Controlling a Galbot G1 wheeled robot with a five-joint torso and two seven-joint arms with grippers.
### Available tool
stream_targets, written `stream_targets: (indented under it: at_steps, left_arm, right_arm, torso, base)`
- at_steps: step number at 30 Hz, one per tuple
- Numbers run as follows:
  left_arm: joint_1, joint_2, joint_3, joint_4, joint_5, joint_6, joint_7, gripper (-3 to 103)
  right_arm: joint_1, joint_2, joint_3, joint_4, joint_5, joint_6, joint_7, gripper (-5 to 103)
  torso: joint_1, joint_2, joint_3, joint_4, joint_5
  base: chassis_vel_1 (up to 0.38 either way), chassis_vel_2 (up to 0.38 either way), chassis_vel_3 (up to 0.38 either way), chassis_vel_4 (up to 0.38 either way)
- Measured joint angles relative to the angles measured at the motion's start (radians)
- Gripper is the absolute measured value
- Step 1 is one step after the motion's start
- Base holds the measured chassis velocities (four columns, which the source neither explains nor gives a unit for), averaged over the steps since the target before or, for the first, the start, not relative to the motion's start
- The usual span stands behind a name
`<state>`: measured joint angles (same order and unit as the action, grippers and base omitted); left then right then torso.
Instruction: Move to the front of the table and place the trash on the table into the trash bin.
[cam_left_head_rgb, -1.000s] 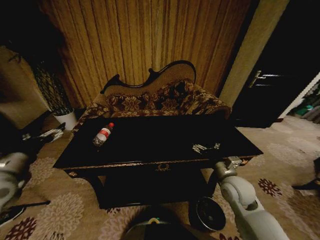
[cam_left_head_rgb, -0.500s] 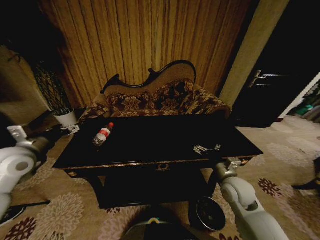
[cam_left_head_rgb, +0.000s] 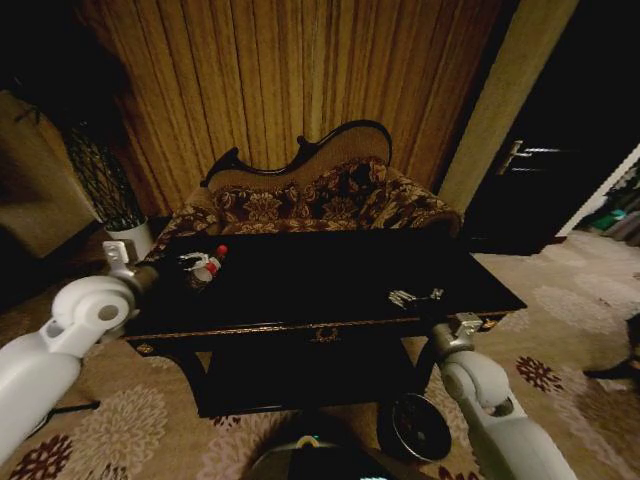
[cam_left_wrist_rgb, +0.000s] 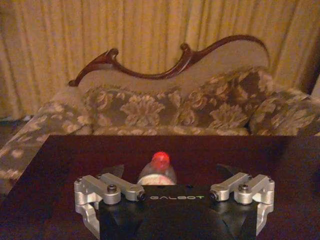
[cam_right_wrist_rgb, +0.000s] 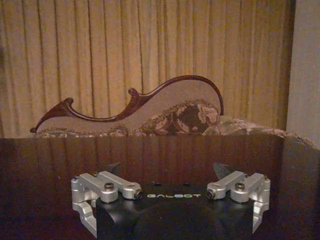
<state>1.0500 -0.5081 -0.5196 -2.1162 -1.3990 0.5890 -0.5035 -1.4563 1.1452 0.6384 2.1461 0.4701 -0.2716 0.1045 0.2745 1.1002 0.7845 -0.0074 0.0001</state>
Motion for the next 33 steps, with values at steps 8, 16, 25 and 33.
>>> stream_targets:
  at_steps: [8, 16, 25, 33]
  left_arm:
    - [0.032, -0.009, -0.042, 0.018, -0.035, 0.059, -0.051, 100]
    - [0.01, -0.005, -0.038, 0.061, -0.033, 0.125, -0.052, 100]
    - [-0.003, 0.001, -0.018, 0.068, -0.027, 0.126, -0.042, 100]
    - [0.018, 0.002, -0.017, 0.078, -0.01, 0.126, -0.028, 100]
  right_arm:
    - [0.012, 0.008, -0.009, -0.031, -0.008, 0.009, 0.0, 100]
    - [0.018, 0.016, -0.02, -0.035, -0.019, 0.01, -0.001, 100]
    - [0.016, 0.016, -0.011, -0.014, -0.01, 0.01, 0.0, 100]
    - [0.029, -0.006, -0.007, 0.023, 0.03, -0.018, 0.015, 100]
  torso:
    - [0.0, 0.0, 0.0, 0.0004, -0.0001]
    - [0.0, 0.0, 0.0, 0.0001, -0.0002]
    - [0.0, 0.0, 0.0, 0.0001, -0.0001]
    - [0.0, 0.0, 0.0, 0.0002, -0.0002]
  base:
    - [0.0, 0.0, 0.0, 0.0]
    - [0.0, 0.0, 0.0, 0.0]
    - [0.0, 0.0, 0.0, 0.0]
    - [0.0, 0.0, 0.0, 0.0]
